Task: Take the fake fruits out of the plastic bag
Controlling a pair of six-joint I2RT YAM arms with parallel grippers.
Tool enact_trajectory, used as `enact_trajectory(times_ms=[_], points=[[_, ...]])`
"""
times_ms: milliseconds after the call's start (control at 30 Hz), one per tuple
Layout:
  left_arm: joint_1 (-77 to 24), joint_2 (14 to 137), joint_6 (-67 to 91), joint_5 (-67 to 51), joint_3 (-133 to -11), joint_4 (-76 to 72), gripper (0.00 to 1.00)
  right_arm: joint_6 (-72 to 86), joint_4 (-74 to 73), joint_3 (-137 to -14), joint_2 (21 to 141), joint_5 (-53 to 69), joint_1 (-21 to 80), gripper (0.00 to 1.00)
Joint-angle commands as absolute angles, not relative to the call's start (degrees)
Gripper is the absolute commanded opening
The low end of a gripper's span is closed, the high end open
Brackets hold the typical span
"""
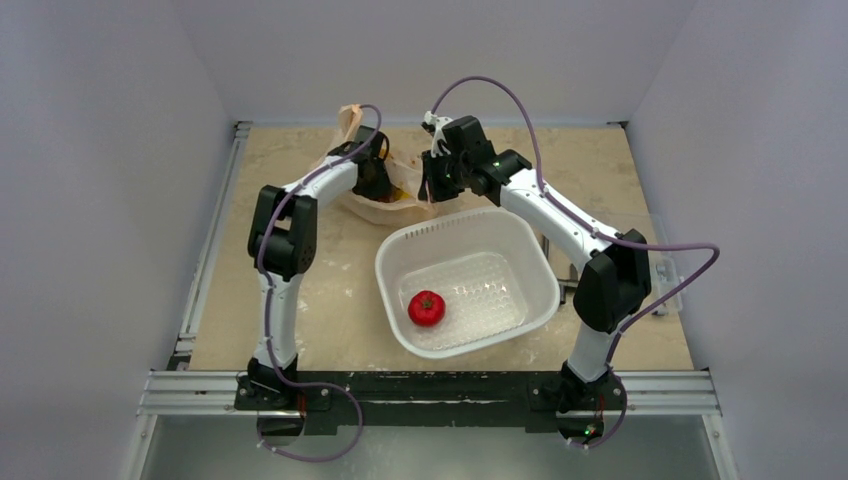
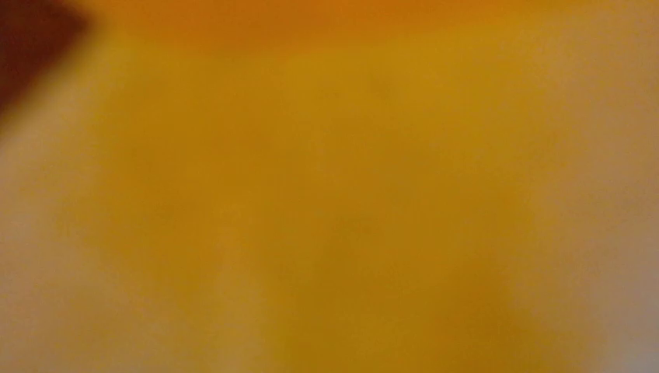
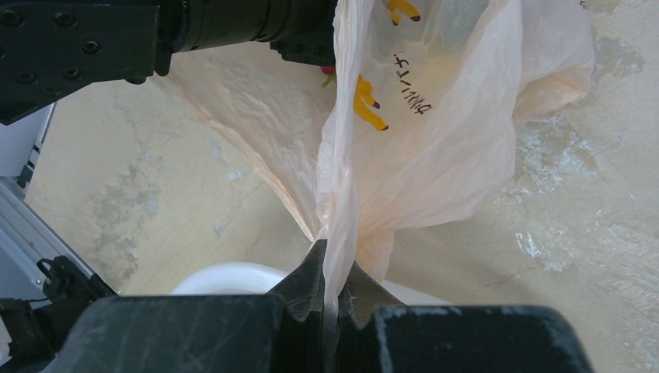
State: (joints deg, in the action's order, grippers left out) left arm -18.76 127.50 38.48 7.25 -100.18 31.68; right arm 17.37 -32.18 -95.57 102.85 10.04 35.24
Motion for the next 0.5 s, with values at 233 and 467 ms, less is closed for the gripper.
enact_trajectory(times_ms=[233, 467], points=[[-16.55, 117.31, 33.46, 4.24, -96.64, 32.54, 0.14, 17.63, -31.54, -97.3, 101.29, 11.1, 35.35, 0.0], [-16.44, 109.67, 31.18, 1.71, -93.84, 32.98, 0.09, 17.24, -30.52, -96.39, 101.04, 9.92, 35.42, 0.0]])
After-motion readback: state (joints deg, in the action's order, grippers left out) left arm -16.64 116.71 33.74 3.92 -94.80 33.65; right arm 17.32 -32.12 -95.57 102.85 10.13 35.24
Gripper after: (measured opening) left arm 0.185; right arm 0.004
